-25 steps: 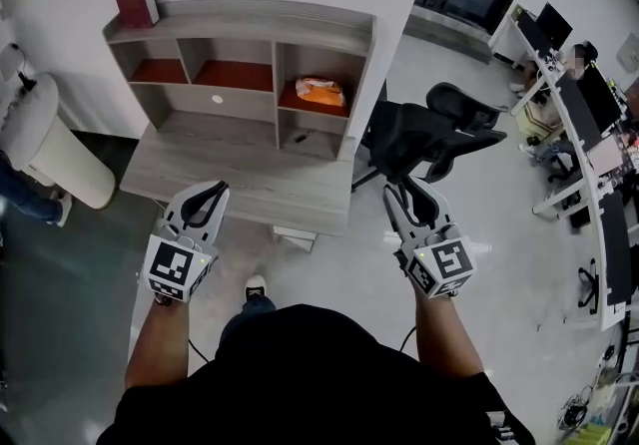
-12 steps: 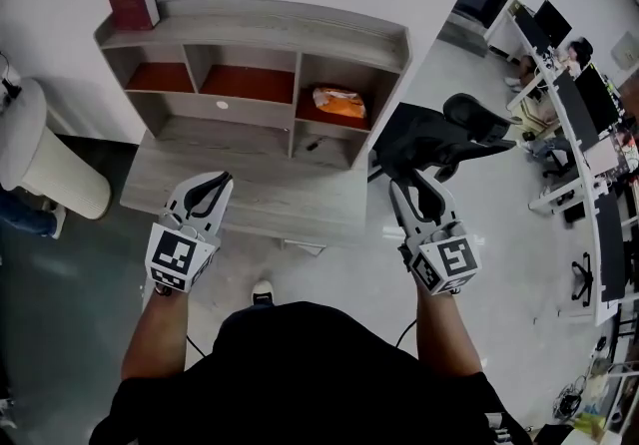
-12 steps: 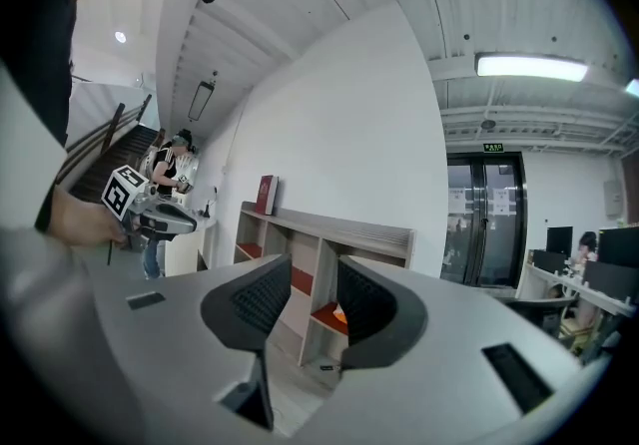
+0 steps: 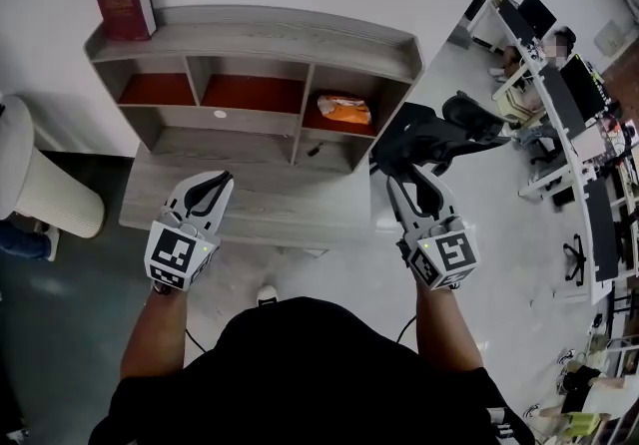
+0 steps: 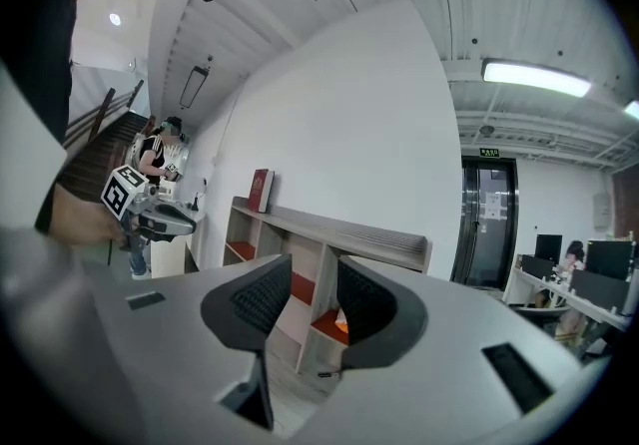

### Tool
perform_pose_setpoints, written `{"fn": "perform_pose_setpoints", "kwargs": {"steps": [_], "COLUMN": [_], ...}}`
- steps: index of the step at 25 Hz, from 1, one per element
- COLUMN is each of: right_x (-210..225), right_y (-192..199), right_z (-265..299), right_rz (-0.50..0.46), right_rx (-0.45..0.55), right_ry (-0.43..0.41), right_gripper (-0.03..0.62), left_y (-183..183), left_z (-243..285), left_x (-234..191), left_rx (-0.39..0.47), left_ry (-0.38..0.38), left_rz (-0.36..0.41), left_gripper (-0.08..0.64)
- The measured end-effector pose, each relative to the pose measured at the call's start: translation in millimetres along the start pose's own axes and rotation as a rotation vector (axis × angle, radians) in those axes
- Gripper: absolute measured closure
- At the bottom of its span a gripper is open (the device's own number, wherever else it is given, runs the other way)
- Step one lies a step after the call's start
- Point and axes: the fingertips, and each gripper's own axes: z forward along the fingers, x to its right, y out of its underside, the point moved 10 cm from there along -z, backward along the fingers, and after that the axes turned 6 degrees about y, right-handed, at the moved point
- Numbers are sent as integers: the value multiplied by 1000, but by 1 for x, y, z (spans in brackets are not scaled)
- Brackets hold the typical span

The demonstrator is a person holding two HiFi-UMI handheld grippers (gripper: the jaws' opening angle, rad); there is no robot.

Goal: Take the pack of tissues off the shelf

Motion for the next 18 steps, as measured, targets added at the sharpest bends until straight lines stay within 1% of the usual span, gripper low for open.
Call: {"fn": "perform_pose_setpoints", "kwargs": {"steps": [5, 11, 18], "right_x": [-12, -25, -27], "right_y": [-4, -10, -8], "right_z": [12, 33, 54], "right_rz": [-12, -30, -45], "right_rx": [-9, -6, -25], "right_ry": [17, 25, 54], "right_gripper": [443, 443, 439], "left_y": [7, 19, 31], "left_z": [-4, -13, -5], "left_x": [-18, -41, -69], "left_rx": [23, 21, 19], "left_ry": [8, 10, 24], "left_rz": [-7, -14, -29], "left_gripper": [531, 531, 531]}}
